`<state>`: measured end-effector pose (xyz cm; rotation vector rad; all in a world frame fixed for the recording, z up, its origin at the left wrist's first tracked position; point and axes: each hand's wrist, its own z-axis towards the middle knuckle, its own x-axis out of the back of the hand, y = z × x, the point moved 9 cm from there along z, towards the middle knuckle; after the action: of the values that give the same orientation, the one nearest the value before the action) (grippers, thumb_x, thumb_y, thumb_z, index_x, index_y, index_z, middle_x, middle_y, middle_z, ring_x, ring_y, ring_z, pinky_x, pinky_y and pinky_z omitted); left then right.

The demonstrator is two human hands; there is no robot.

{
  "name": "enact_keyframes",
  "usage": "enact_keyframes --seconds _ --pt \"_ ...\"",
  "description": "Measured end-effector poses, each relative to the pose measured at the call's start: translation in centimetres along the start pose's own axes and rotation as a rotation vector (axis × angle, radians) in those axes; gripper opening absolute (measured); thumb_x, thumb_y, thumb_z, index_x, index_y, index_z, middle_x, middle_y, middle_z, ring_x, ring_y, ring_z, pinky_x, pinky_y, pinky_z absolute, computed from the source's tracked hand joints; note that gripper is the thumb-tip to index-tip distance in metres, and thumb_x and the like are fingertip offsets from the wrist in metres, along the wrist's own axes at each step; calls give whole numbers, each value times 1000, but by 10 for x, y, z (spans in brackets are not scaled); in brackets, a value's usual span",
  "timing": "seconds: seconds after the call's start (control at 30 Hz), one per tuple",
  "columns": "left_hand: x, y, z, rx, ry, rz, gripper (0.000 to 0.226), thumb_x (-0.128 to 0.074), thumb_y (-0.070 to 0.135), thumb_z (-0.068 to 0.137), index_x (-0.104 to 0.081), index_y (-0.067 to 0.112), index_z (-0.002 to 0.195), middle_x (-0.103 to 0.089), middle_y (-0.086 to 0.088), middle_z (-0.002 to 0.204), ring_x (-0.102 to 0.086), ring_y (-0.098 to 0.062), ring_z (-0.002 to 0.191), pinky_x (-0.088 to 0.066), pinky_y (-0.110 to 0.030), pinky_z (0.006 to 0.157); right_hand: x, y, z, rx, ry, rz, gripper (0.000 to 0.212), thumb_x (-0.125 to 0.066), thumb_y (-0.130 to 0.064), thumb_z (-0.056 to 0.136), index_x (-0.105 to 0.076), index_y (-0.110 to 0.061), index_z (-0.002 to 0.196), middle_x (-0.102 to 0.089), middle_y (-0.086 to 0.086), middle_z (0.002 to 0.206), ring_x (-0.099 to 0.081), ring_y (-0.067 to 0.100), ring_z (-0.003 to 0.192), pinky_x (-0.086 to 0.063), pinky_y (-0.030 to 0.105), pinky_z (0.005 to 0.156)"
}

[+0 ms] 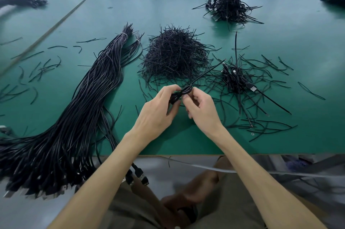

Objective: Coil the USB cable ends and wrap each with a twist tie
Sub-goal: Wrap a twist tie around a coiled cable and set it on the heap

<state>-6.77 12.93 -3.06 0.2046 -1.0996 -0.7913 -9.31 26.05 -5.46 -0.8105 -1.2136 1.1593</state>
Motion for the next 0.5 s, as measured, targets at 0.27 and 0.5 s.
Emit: enact_keyframes --seconds 0.27,0.5 --pt "13 5 -4 18 121 63 27 -64 25 100 -64 12 124 -72 5 112 -68 -12 85 -58 -38 71 1 -2 0 35 7 12 23 -58 -18 101 -57 -8 80 -54 4 59 -49 13 50 -42 28 49" --pt "14 6 -2 22 130 142 24 -58 21 103 -65 5 119 -73 -3 105 -68 -23 73 -56 -47 59 0 -5 -1 64 23 19 21 -59 -19 100 -59 -10 82 -58 15 66 -50 13 52 -46 31 51"
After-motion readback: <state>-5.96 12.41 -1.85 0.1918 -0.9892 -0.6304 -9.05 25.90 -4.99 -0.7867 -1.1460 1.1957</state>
